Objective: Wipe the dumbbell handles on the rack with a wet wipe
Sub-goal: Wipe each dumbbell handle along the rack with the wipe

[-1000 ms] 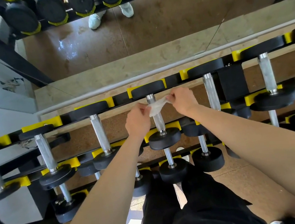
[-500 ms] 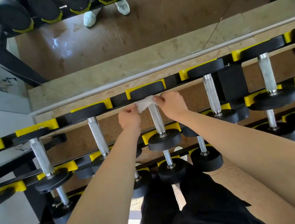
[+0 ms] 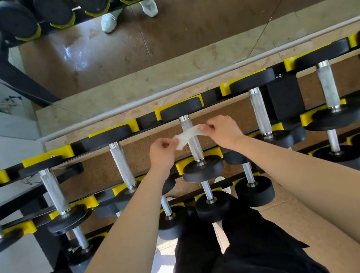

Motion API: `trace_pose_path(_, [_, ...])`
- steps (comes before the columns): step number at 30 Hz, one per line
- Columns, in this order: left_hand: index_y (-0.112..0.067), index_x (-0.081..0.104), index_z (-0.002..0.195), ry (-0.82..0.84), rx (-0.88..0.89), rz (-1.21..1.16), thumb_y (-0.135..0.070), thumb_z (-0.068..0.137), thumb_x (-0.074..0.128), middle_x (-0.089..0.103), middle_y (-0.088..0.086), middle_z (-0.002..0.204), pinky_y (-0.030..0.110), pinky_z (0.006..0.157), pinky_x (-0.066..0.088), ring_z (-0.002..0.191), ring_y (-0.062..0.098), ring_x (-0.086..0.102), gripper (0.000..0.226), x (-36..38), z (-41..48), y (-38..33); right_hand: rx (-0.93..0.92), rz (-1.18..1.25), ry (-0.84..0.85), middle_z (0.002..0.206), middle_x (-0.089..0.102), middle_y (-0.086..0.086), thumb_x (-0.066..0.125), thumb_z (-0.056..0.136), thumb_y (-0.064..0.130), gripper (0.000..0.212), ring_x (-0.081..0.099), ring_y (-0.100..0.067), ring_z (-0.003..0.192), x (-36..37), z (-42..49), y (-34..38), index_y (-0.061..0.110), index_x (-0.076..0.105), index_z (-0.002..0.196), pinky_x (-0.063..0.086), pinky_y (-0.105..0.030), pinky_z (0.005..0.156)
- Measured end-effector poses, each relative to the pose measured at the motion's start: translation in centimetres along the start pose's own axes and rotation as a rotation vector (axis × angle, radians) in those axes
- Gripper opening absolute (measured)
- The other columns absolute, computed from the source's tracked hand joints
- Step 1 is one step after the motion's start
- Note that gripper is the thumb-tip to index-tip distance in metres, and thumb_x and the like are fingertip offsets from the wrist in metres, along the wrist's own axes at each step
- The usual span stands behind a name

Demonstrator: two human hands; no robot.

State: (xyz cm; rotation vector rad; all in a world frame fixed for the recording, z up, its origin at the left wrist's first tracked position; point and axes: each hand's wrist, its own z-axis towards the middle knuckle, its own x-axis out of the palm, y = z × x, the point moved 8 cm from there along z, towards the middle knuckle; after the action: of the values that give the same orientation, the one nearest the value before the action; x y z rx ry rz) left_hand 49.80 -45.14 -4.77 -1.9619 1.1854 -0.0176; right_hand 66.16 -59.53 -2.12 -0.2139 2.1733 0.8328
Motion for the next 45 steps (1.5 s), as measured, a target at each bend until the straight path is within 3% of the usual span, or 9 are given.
trace_pose_path(7, [-0.019, 0.058, 0.084, -0.016, -0.005, 0.211, -0.026, 0.096, 0.067, 0.066, 0.003, 0.087, 0.029, 0.069, 0.048, 0.079, 0.019, 0.059, 0.016, -1.4, -1.1, 1.6, -0.101, -0.035, 0.224, 0.066, 0.059, 0.001, 0.051, 0.102, 0.039, 0.036, 0.052, -0.009, 0.055, 2.8, -2.8, -0.1, 0.017, 0.065, 0.077, 0.039, -0.02, 0.055])
trace_pose_path(12, [-0.02, 0.064, 0.095, 0.191, 0.12, 0.309, -0.023, 0.091, 0.073, 0.067, -0.002, 0.094, 0.031, 0.077, 0.052, 0.085, 0.014, 0.061, 0.01, 0.6, -2.5, 1.0, 0.013, -0.088, 0.183, 0.059, 0.056, 0.002, 0.06, 0.095, 0.048, 0.046, 0.054, -0.012, 0.057, 1.1, -2.4, -3.4, 0.02, 0.058, 0.059, 0.041, -0.024, 0.06])
trace_pose_path(16, [-0.017, 0.073, 0.119, 0.188, 0.179, 0.552, -0.022, 0.096, 0.067, 0.072, 0.004, 0.117, 0.031, 0.085, 0.052, 0.096, 0.019, 0.065, 0.024, -0.1, -2.9, 1.7, -0.016, -0.137, 0.256, 0.065, 0.063, 0.004, 0.071, 0.089, 0.042, 0.036, 0.06, -0.011, 0.064, 2.2, -3.2, -1.3, 0.022, 0.06, 0.061, 0.043, -0.022, 0.063])
trace_pose_path(22, [-0.014, 0.078, 0.109, 0.264, 0.246, 0.554, -0.023, 0.094, 0.07, 0.076, 0.002, 0.109, 0.036, 0.094, 0.055, 0.099, 0.018, 0.067, 0.02, 0.7, -3.8, 1.3, 0.096, -0.152, 0.289, 0.077, 0.069, 0.001, 0.076, 0.085, 0.039, 0.027, 0.065, -0.013, 0.075, 2.0, -2.6, -2.6, 0.022, 0.064, 0.068, 0.05, -0.023, 0.067])
trace_pose_path(25, [-0.015, 0.079, 0.106, 0.287, 0.258, 0.577, -0.024, 0.095, 0.069, 0.076, 0.0, 0.101, 0.034, 0.086, 0.057, 0.092, 0.017, 0.067, 0.018, 1.5, -4.2, 0.4, 0.117, -0.189, 0.259, 0.08, 0.069, 0.0, 0.076, 0.085, 0.041, 0.025, 0.067, -0.016, 0.079, 1.5, -2.7, -3.0, 0.02, 0.067, 0.073, 0.055, -0.027, 0.071])
trace_pose_path(30, [-0.008, 0.076, 0.105, 0.068, 0.119, 0.756, -0.026, 0.096, 0.062, 0.072, 0.01, 0.09, 0.03, 0.07, 0.049, 0.079, 0.023, 0.063, 0.024, -2.1, -2.5, 2.3, -0.007, -0.132, 0.343, 0.083, 0.072, -0.005, 0.073, 0.087, 0.041, 0.03, 0.067, -0.019, 0.078, 3.8, -3.2, 0.6, 0.011, 0.072, 0.08, 0.054, -0.028, 0.071])
trace_pose_path(36, [-0.011, 0.07, 0.099, -0.165, 0.089, 0.363, -0.025, 0.094, 0.059, 0.066, 0.004, 0.086, 0.03, 0.068, 0.043, 0.082, 0.023, 0.06, 0.018, -4.8, -2.3, 0.1, 0.141, -0.048, 0.099, 0.094, 0.072, -0.002, 0.065, 0.095, 0.029, 0.014, 0.066, -0.017, 0.087, 0.8, -2.4, -3.6, 0.018, 0.072, 0.089, 0.054, -0.032, 0.08])
trace_pose_path(40, [-0.011, 0.063, 0.086, -0.337, -0.019, 0.017, -0.027, 0.092, 0.059, 0.058, 0.001, 0.076, 0.029, 0.061, 0.039, 0.072, 0.017, 0.051, 0.018, -6.8, -2.7, 0.5, 0.168, 0.163, 0.09, 0.102, 0.07, 0.001, 0.067, 0.094, 0.025, 0.011, 0.062, -0.013, 0.092, 0.5, -2.1, -4.5, 0.017, 0.073, 0.099, 0.048, -0.028, 0.084])
trace_pose_path(45, [-0.015, 0.056, 0.072, -0.244, -0.075, -0.283, -0.021, 0.086, 0.064, 0.052, 0.002, 0.074, 0.033, 0.07, 0.039, 0.074, 0.017, 0.047, 0.017, -4.4, -1.6, 0.4, 0.315, 0.577, 0.103, 0.103, 0.07, -0.002, 0.066, 0.094, 0.017, 0.006, 0.069, -0.02, 0.095, 1.6, -1.7, -4.1, 0.018, 0.069, 0.098, 0.058, -0.032, 0.082])
